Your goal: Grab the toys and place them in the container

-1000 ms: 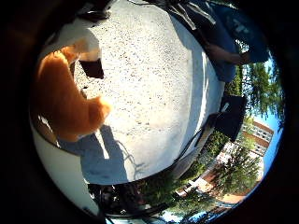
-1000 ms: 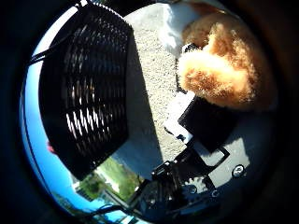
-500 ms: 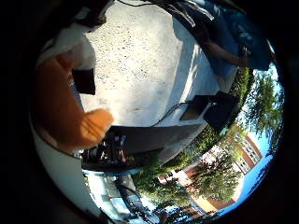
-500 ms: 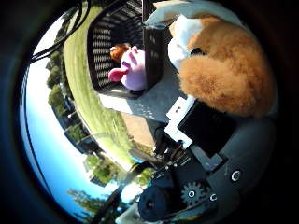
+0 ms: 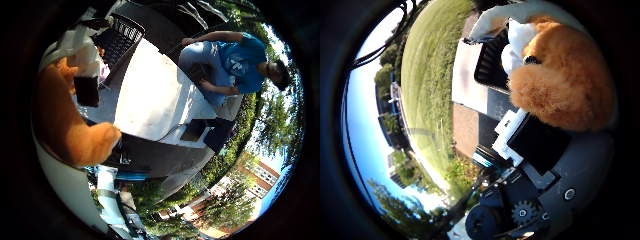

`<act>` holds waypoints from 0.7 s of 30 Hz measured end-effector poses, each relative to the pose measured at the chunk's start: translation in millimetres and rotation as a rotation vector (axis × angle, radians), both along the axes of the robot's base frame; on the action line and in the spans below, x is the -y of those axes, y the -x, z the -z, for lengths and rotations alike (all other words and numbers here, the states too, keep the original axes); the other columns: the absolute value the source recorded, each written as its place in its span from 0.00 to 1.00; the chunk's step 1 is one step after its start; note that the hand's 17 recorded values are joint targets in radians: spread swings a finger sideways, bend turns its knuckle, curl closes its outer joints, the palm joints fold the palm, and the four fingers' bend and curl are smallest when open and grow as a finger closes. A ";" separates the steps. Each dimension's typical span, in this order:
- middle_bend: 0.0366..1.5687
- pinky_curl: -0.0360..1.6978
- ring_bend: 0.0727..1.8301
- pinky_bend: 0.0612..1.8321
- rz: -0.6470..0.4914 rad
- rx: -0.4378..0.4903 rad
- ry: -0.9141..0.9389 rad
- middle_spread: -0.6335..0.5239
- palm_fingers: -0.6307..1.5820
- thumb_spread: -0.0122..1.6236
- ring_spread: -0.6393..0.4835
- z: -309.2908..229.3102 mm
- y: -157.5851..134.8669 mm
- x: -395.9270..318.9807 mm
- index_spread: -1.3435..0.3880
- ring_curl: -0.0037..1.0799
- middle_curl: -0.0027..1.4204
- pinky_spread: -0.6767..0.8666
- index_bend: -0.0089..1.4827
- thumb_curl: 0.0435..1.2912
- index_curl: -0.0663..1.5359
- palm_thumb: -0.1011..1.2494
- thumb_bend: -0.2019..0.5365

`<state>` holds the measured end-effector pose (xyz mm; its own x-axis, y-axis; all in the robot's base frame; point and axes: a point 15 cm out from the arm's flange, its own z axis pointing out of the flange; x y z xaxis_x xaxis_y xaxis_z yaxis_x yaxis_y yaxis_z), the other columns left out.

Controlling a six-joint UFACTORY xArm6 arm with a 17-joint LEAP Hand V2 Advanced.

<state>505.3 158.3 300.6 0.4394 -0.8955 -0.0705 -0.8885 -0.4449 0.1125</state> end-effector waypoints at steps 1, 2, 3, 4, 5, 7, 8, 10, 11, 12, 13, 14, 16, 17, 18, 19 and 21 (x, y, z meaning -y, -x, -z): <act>0.82 0.47 0.87 0.89 -0.006 0.025 -0.017 0.38 0.66 0.70 0.50 1.1 -4.8 -14.5 0.12 0.68 0.76 0.54 0.44 0.61 0.38 0.77 0.26; 0.82 0.47 0.87 0.89 -0.011 0.048 -0.029 0.38 0.65 0.70 0.50 2.7 -9.3 -27.0 0.11 0.68 0.76 0.54 0.43 0.62 0.40 0.77 0.26; 0.82 0.47 0.88 0.89 -0.016 0.071 -0.038 0.38 0.65 0.70 0.50 5.5 -14.3 -39.0 0.11 0.68 0.77 0.54 0.42 0.62 0.41 0.77 0.26; 0.82 0.47 0.88 0.89 -0.018 0.098 -0.050 0.38 0.65 0.70 0.50 9.2 -21.1 -52.2 0.10 0.68 0.77 0.54 0.42 0.62 0.42 0.77 0.26; 0.82 0.47 0.88 0.89 -0.015 0.121 -0.059 0.38 0.65 0.70 0.51 14.5 -27.5 -62.6 0.09 0.68 0.77 0.54 0.41 0.62 0.44 0.77 0.26; 0.82 0.48 0.88 0.89 -0.002 0.174 -0.080 0.38 0.65 0.69 0.51 28.8 -44.8 -84.1 0.09 0.68 0.77 0.54 0.40 0.62 0.46 0.76 0.25; 0.83 0.48 0.88 0.89 0.009 0.199 -0.090 0.38 0.65 0.69 0.51 36.9 -53.6 -94.2 0.08 0.68 0.77 0.54 0.39 0.62 0.47 0.75 0.24; 0.83 0.48 0.89 0.89 0.038 0.238 -0.107 0.38 0.64 0.69 0.51 63.6 -71.2 -112.9 0.07 0.68 0.77 0.54 0.38 0.62 0.50 0.74 0.23; 0.82 0.48 0.89 0.89 0.051 0.250 -0.112 0.39 0.64 0.68 0.51 77.7 -78.3 -119.4 0.07 0.67 0.76 0.53 0.38 0.61 0.52 0.72 0.23; 0.82 0.48 0.88 0.89 0.065 0.265 -0.119 0.39 0.65 0.68 0.51 90.4 -85.7 -125.2 0.07 0.67 0.76 0.53 0.39 0.61 0.54 0.71 0.23; 0.80 0.47 0.87 0.87 0.081 0.279 -0.125 0.39 0.66 0.69 0.52 108.1 -94.1 -130.0 0.07 0.65 0.75 0.54 0.40 0.60 0.56 0.70 0.23; 0.78 0.47 0.84 0.84 0.094 0.286 -0.128 0.40 0.65 0.69 0.55 125.5 -99.7 -133.6 0.08 0.63 0.73 0.55 0.40 0.58 0.59 0.69 0.23; 0.74 0.45 0.78 0.81 0.109 0.281 -0.123 0.42 0.65 0.69 0.59 161.4 -105.6 -136.1 0.11 0.59 0.69 0.57 0.39 0.57 0.61 0.67 0.22; 0.71 0.45 0.76 0.80 0.111 0.272 -0.118 0.42 0.63 0.68 0.60 175.5 -105.5 -135.8 0.13 0.58 0.68 0.58 0.39 0.56 0.62 0.67 0.22; 0.64 0.45 0.73 0.80 0.114 0.257 -0.109 0.43 0.54 0.68 0.62 190.9 -104.5 -133.5 0.18 0.57 0.65 0.60 0.33 0.55 0.61 0.66 0.22; 0.54 0.45 0.71 0.81 0.112 0.243 -0.101 0.44 0.43 0.68 0.66 204.5 -102.7 -131.5 0.24 0.56 0.61 0.61 0.26 0.54 0.60 0.64 0.22; 0.37 0.44 0.62 0.80 0.099 0.233 -0.094 0.48 0.28 0.68 0.72 221.2 -102.2 -128.5 0.31 0.51 0.52 0.65 0.21 0.52 0.58 0.63 0.22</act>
<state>607.6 286.8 79.4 0.3640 -0.9293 -0.0630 -0.9254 -0.3532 -0.1375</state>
